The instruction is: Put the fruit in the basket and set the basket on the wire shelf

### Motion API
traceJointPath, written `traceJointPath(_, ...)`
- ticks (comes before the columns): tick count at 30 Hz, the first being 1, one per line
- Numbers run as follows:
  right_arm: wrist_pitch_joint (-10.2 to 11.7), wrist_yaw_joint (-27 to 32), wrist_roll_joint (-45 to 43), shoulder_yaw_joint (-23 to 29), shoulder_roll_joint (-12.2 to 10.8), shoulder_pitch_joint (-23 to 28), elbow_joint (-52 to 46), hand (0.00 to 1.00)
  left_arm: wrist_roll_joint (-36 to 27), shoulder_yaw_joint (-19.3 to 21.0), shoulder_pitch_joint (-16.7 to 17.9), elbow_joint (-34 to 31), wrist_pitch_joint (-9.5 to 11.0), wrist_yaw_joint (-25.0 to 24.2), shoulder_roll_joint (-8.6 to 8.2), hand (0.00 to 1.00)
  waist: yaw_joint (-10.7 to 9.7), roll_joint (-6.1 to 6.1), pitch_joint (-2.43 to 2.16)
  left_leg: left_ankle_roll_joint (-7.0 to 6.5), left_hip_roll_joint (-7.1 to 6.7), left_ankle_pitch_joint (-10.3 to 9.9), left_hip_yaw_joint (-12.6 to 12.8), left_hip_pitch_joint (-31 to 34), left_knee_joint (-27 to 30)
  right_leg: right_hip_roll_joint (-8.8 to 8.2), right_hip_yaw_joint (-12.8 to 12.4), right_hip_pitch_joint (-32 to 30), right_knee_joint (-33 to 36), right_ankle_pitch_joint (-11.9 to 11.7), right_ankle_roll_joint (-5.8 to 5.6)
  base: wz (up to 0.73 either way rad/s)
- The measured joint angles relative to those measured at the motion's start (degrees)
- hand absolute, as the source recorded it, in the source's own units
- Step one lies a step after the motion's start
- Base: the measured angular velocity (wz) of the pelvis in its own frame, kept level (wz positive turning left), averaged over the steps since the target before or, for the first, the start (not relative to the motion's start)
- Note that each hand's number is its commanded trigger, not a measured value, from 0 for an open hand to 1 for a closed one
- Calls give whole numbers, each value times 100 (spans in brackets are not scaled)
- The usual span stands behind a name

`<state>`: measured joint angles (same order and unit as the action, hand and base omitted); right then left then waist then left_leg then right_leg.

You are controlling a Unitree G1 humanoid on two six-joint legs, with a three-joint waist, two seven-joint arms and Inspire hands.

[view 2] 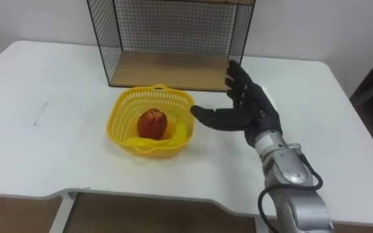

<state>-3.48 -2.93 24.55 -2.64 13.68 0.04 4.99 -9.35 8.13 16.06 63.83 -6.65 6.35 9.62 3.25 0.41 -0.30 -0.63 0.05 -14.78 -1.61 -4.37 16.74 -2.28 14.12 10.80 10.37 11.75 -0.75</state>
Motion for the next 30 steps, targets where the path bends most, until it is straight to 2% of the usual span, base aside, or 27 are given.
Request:
traceJointPath(1, 0, 43, 5, 1, 1, 55, -9, 0, -122, 67, 6, -43, 9, 93, -6, 0, -4, 18, -3, -2, -1, 2, -1, 0, 1, -3, 0, -1, 0, 0, 0, 0)
traceJointPath(5, 0, 309, 245, 113, 1, 405, -9, 0, -1304, 603, 206, -756, 277, 794, -11, 0, -1, 53, -19, -16, -38, 44, -25, -38, -62, -31, -1, 17, -1, 3, -4, 0)
traceJointPath(7, 17, 395, 259, 203, 2, 543, -16, 0, -1562, 775, 233, -1067, 432, 1165, -42, 0, 42, 44, -16, -32, -56, 106, 17, -110, -182, -61, -50, 9, 18, 8, -12, -6)
traceJointPath(10, 50, 585, 220, 224, -29, 823, -106, 0, -1918, 1160, 250, -1968, 548, 2084, -66, 0, 116, 22, -8, -35, -62, 116, 46, -127, -201, -62, -103, 3, 13, 11, -17, -6)
traceJointPath(11, 49, 617, 224, 228, -30, 873, -136, 0, -1943, 1199, 253, -2181, 583, 2231, -69, 0, 140, 11, -9, -35, -63, 115, 46, -127, -202, -61, -113, 2, 13, 13, -19, 0)
traceJointPath(12, 49, 690, 224, 243, -31, 983, -276, 0, -1943, 1212, 254, -2559, 729, 2484, -72, 0, 193, 7, -8, -36, -69, 115, 52, -128, -205, -62, -140, -3, 12, 15, -24, -4)
traceJointPath(13, 51, 725, 211, 243, -36, 1033, -362, 0, -1940, 1223, 258, -2734, 793, 2597, -77, 0, 220, 10, -9, -37, -72, 115, 58, -126, -209, -65, -151, -15, 17, 17, -27, -8)
traceJointPath(15, 205, 793, 164, 241, -71, 1078, -506, 0, -1922, 1254, 308, -3583, 964, 3076, -90, 0, 217, 17, -12, -44, -78, 119, 57, -63, -209, -65, -139, -87, 17, 10, -36, -2)
traceJointPath(17, 327, 828, 192, 244, -72, 1157, -527, 0, -1922, 1253, 345, -4272, 1053, 3401, -89, 0, 248, 17, -16, -46, -80, 120, 60, -73, -222, -65, -140, -88, 5, 1, -40, 0)
traceJointPath(20, 386, 839, 189, 260, -72, 1321, -562, 0, -1911, 1245, 314, -4994, 1416, 3906, -86, 0, 318, 64, -32, -46, -79, 120, 48, -132, -296, -69, -138, -76, 11, 2, -42, -3)
traceJointPath(21, 419, 835, 181, 262, -76, 1338, -560, 0, -1910, 1227, 304, -5201, 1495, 4062, -88, 0, 320, 93, -18, -46, -77, 120, 56, -131, -302, -67, -138, -79, 25, 1, -43, 0)
traceJointPath(22, 448, 829, 181, 262, -80, 1355, -556, 0, -1906, 1218, 301, -5292, 1538, 4120, -89, 0, 322, 90, -22, -46, -77, 120, 64, -134, -304, -66, -138, -79, 25, 1, -43, 0)
traceJointPath(25, 592, 774, 183, 261, -155, 1378, -397, 0, -1743, 1176, 281, -5657, 1665, 4337, -92, 0, 319, 141, 5, -46, -73, 120, 64, -144, -314, -62, -136, -75, 22, 1, -43, 0)
traceJointPath(26, 601, 771, 171, 278, -207, 1387, -341, 0, -1687, 1178, 239, -5819, 1671, 4363, -92, 0, 321, 156, 27, -46, -73, 120, 54, -132, -312, -61, -130, -82, 21, 1, -43, 0)
traceJointPath(27, 602, 744, 156, 284, -251, 1399, -342, 0, -1622, 1175, 223, -6031, 1687, 4392, -93, 0, 313, 124, 28, -45, -72, 120, 38, -123, -304, -61, -126, -83, 21, 1, -43, 0)
traceJointPath(28, 602, 708, 138, 283, -259, 1405, -342, 0, -1548, 1167, 222, -6127, 1705, 4393, -93, 0, 308, 144, 41, -45, -75, 119, 19, -119, -301, -61, -122, -81, 21, 1, -43, 6)
traceJointPath(30, 618, 639, -2, 290, -254, 1398, -339, 0, -1393, 1111, 74, -6413, 1865, 4343, -91, 0, 304, 147, 63, -46, -82, 119, 3, -110, -287, -67, -101, -79, 26, 1, -43, 4)
